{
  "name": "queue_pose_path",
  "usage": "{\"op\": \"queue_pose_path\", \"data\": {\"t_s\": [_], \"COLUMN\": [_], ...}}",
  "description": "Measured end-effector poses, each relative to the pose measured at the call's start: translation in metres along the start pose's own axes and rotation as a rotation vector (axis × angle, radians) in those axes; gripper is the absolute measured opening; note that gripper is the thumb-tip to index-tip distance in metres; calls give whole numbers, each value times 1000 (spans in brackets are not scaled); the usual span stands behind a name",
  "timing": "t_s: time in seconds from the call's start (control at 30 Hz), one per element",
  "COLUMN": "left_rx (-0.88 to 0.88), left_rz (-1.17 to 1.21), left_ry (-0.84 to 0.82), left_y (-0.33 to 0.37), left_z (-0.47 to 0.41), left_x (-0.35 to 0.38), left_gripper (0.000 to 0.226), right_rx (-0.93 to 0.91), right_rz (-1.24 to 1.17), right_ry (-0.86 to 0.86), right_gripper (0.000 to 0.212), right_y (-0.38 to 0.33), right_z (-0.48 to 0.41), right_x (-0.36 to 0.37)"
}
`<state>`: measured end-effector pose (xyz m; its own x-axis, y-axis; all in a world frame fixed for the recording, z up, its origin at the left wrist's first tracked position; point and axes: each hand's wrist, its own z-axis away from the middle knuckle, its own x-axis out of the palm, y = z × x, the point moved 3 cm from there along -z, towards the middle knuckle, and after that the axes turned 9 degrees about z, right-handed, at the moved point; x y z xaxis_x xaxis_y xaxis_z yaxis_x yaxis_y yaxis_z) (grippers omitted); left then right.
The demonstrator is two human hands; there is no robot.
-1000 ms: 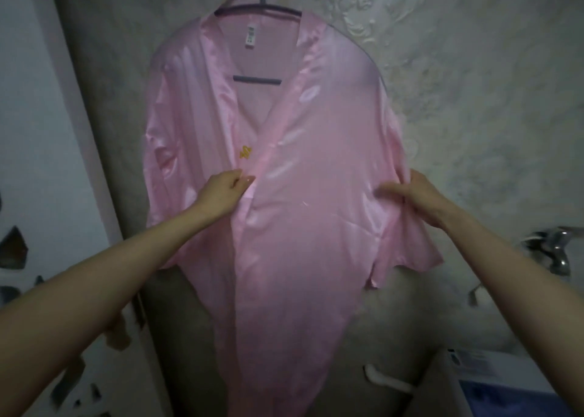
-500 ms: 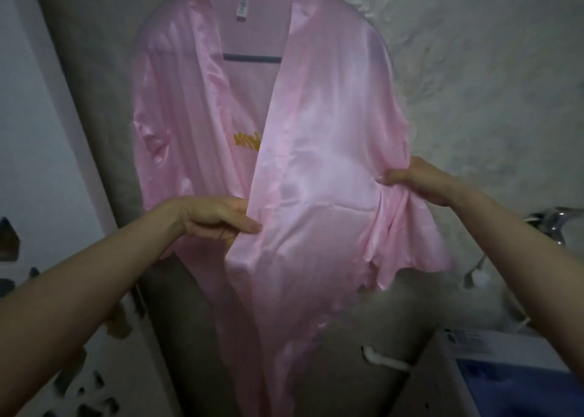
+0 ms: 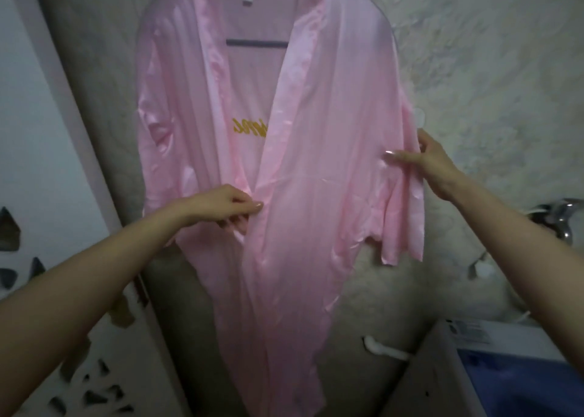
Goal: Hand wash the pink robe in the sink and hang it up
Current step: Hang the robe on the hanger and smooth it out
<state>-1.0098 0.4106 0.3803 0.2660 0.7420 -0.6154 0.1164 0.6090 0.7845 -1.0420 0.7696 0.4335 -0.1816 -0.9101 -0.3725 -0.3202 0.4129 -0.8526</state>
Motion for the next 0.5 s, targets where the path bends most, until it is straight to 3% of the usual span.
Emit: {"op": "queue_pose_path", "data": {"t_s": [0.03,0.07,0.17,0.2,0.23,0.3,0.33,0.4,0.47,0.5], "left_rx": [-8,46,314,315,245,-9,-93,-162,-132,-93], "left_rz": [99,158,158,98,29,-21,-24,-35,-2,63], "left_ry": [13,133,983,1183,1269,1133,1025,837,846,877], "left_y": [4,8,-7,-19,-35,-68,-81,-97,-107,-108], "left_z": [5,10,35,42,43,33,30,30,40,48], "left_x": [-10,-25,-90,-103,-113,-123,-122,-118,-116,-116], "left_gripper": [35,35,18,19,39,76,79,54,36,32], "right_rx": [-21,-34,-8,5,5,-55,-139,-420,-725,-858], "right_rz": [-7,-1,-20,-41,-51,27,138,386,461,426], "right_ry": [53,88,142,165,204,315,404,614,706,657], "right_gripper": [28,26,21,20,23,37,47,52,42,35], "right_y": [-1,-2,4,7,8,4,-2,-25,-55,-70], "right_z": [-1,-1,-1,1,2,7,10,24,46,60], "right_x": [-2,-4,-11,-15,-16,-13,-8,12,51,75]}}
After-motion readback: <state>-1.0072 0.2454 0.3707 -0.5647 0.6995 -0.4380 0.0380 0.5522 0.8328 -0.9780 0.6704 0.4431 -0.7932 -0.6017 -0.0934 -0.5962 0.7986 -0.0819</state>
